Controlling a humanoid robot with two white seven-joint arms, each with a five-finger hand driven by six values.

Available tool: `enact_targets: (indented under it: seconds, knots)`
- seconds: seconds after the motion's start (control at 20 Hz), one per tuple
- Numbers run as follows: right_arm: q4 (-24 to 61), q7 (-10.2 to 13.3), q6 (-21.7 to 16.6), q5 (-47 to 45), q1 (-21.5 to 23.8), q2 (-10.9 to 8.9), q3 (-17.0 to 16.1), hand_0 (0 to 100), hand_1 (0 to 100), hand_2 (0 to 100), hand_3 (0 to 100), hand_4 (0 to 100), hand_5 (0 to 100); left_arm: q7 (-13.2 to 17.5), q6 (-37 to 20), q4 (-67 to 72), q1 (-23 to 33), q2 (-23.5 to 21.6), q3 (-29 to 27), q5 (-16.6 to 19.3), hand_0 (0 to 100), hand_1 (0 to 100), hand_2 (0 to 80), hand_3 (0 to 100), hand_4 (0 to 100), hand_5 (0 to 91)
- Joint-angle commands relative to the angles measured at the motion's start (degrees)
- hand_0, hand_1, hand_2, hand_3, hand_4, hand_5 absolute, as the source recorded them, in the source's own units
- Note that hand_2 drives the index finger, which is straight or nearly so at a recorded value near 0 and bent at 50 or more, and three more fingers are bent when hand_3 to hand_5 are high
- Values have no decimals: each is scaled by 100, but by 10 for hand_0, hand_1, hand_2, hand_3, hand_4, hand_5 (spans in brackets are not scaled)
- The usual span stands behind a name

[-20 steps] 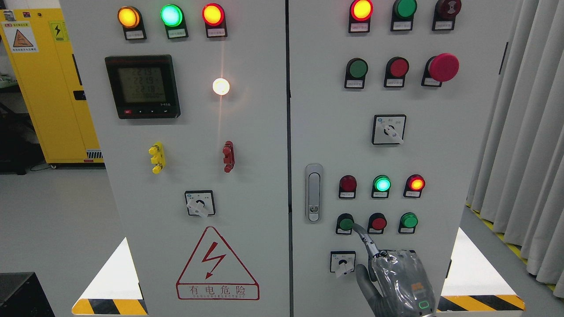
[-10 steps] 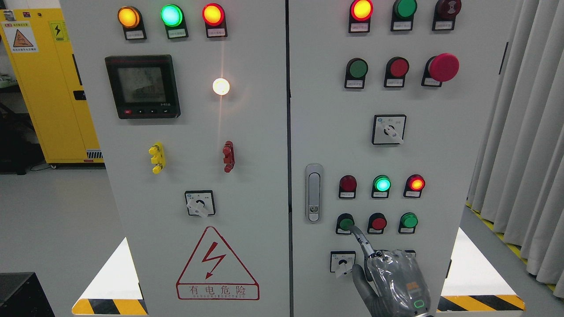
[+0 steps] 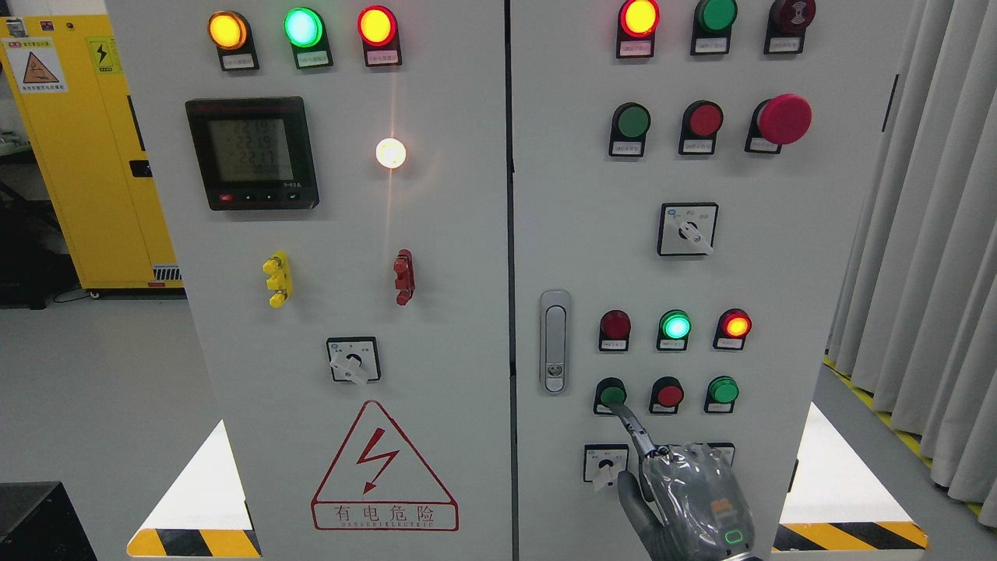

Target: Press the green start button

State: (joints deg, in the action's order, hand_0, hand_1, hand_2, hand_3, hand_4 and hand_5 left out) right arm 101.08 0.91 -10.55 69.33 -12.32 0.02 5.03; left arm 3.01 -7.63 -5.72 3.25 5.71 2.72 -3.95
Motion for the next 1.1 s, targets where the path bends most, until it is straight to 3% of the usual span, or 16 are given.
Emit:
enact_targets:
  seconds: [0.0, 1.05]
  knots:
    - [-80, -12, 44, -34, -34, 25, 16, 782, 917, 0, 935, 993, 1000, -2, -2, 1, 8, 0, 0, 0, 120, 556, 0, 0, 0, 0]
    - [-53, -3, 44, -78, -78, 33, 25, 798, 905, 0, 937, 995, 1000, -2, -2, 1, 0, 0, 0, 0, 120, 556, 0, 0, 0, 0]
